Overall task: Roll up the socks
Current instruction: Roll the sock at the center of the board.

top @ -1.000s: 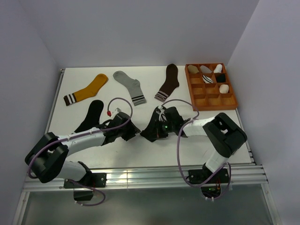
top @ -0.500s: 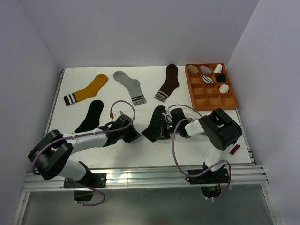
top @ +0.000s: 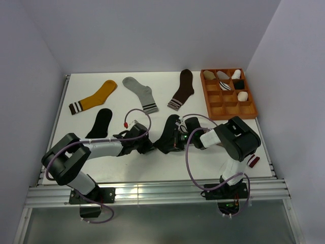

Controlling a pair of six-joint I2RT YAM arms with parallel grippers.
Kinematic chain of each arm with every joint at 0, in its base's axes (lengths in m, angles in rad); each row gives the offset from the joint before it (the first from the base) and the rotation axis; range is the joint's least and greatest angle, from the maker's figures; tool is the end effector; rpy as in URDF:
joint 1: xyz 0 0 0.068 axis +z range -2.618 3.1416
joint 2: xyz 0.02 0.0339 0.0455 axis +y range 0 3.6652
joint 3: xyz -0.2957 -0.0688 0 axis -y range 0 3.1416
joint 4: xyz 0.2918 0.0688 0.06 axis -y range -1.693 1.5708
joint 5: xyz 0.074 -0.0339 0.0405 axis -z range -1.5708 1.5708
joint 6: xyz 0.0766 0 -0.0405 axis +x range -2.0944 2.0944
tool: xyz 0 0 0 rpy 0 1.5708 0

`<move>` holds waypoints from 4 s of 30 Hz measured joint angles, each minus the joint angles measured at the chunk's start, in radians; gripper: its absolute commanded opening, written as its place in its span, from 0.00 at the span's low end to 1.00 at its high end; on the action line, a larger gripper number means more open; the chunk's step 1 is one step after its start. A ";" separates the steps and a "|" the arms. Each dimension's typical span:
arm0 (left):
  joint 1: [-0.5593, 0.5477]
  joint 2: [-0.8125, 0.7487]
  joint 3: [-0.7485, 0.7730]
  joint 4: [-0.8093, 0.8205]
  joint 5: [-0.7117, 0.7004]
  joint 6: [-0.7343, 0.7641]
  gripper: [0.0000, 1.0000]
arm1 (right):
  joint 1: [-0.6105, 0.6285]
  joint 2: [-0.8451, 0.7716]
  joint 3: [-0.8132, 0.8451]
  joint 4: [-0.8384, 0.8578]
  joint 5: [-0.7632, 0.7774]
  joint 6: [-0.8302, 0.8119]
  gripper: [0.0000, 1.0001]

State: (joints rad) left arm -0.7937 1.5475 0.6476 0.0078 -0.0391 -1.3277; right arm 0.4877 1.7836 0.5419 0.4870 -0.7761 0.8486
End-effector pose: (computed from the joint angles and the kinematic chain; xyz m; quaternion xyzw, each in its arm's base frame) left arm 0.2378 -0.2375 0.1007 -0.2550 0.9077 -0.2814 0.1786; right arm 0.2640 0.2008 0.0576 0.0048 0.8628 0.5002 0.0732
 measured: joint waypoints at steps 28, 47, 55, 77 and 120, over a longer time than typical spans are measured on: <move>0.000 0.019 -0.021 0.118 -0.004 -0.001 0.37 | -0.004 0.036 0.007 0.034 -0.040 0.016 0.00; 0.007 0.072 0.024 0.129 -0.010 0.003 0.34 | -0.004 0.038 0.010 0.032 -0.043 0.018 0.00; 0.007 0.109 0.079 0.076 -0.011 0.006 0.13 | -0.004 0.038 0.023 0.002 -0.042 0.015 0.02; 0.007 0.135 0.234 -0.220 -0.093 0.035 0.00 | 0.068 -0.360 0.064 -0.494 0.379 -0.274 0.44; 0.007 0.154 0.310 -0.358 -0.157 0.095 0.00 | 0.456 -0.399 0.117 -0.395 0.852 -0.504 0.40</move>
State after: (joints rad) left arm -0.7868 1.7016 0.9573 -0.3504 -0.1963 -1.2327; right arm 0.9440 1.3842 0.6586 0.0917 0.0757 0.3447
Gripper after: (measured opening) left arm 0.022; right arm 0.395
